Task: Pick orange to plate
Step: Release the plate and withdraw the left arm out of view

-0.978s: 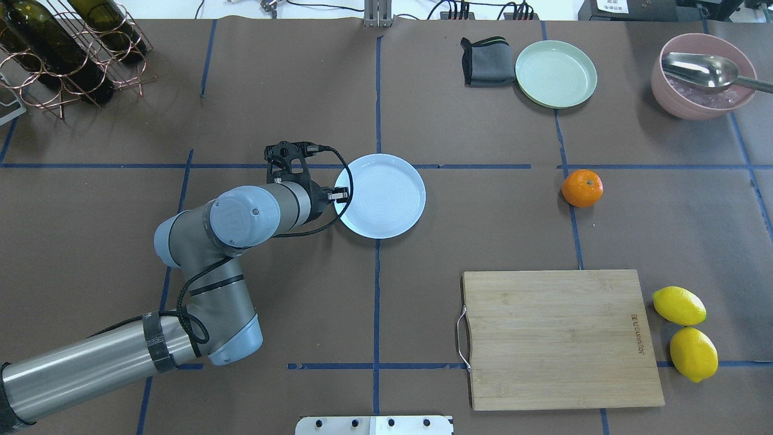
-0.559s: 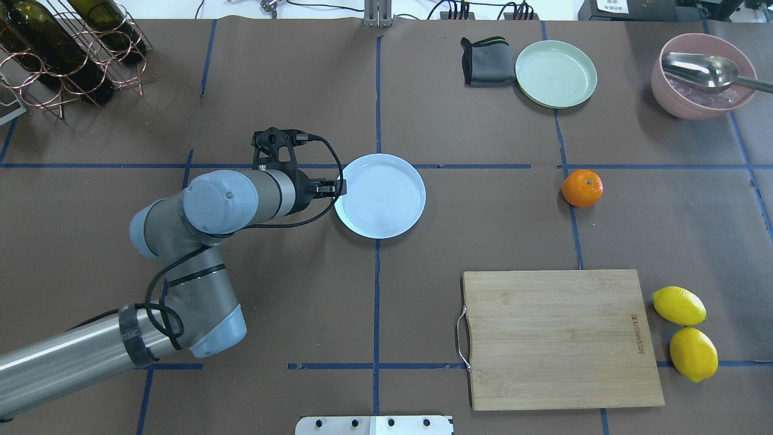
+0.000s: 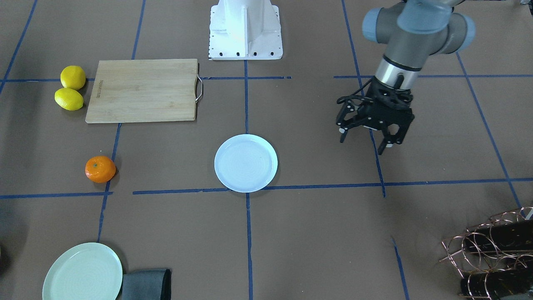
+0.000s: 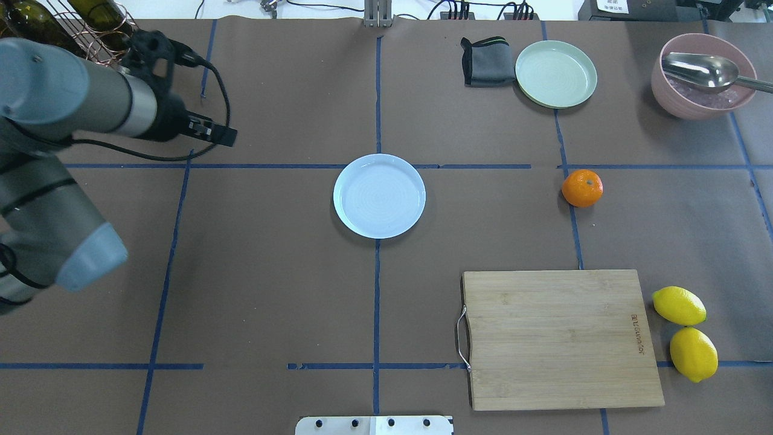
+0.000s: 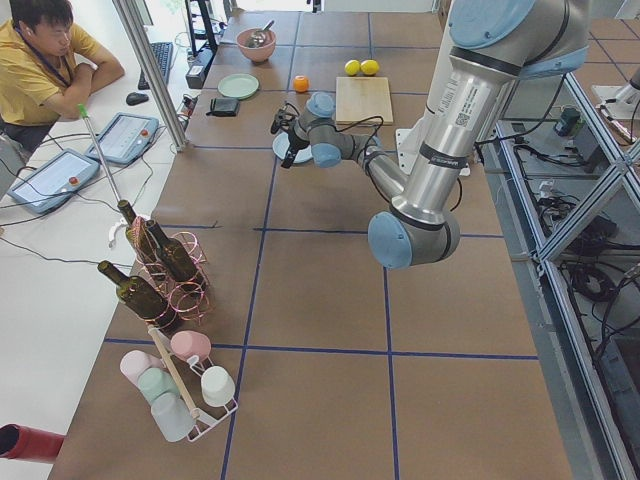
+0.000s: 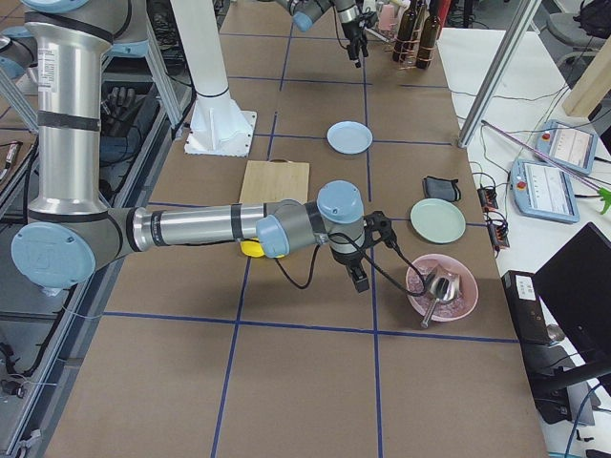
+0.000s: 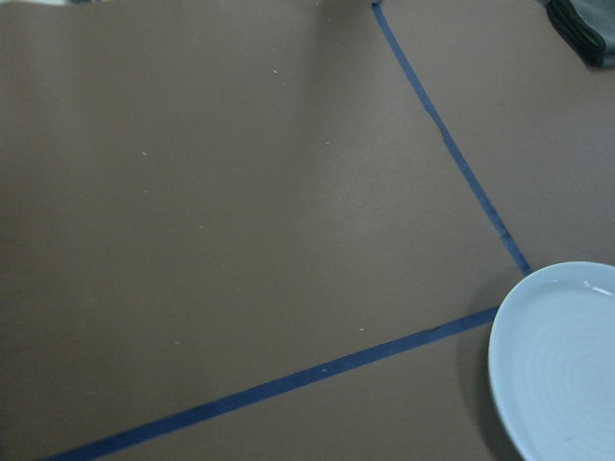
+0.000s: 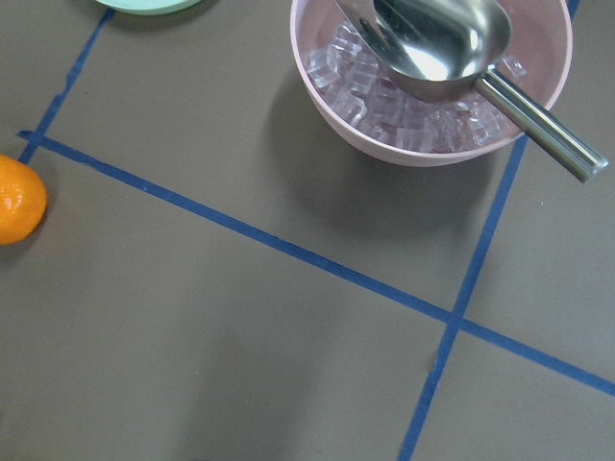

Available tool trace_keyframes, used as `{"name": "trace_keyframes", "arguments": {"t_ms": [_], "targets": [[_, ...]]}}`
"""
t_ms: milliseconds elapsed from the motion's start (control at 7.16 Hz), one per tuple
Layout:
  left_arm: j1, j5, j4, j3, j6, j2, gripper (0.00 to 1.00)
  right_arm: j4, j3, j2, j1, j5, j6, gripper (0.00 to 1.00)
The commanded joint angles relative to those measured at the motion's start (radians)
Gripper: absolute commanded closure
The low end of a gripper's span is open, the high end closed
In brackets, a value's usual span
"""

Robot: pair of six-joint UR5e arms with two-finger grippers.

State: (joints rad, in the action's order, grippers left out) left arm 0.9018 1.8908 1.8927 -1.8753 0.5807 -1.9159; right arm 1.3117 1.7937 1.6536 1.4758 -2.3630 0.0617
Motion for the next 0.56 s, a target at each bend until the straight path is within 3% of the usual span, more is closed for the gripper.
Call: {"name": "trace_keyframes", "arguments": {"t_ms": [0,279,419], "targets": [[0.308,0.219,-0.056,-0.009,-0.375,0.143,0.0,0.003,0.044,-0.003,-0.017,-0.011,-0.02,0.0],[0.457,0.281,-0.214,0.057,-0.541,0.248,0.0,0.003,0.046,-0.005,-0.032,-0.012,-0.025,0.0],[0.532,0.33,-0.372,0.088,-0.664,0.25,0.0,0.003,0.046,-0.005,-0.035,-0.009,-0.026,0.0]]}}
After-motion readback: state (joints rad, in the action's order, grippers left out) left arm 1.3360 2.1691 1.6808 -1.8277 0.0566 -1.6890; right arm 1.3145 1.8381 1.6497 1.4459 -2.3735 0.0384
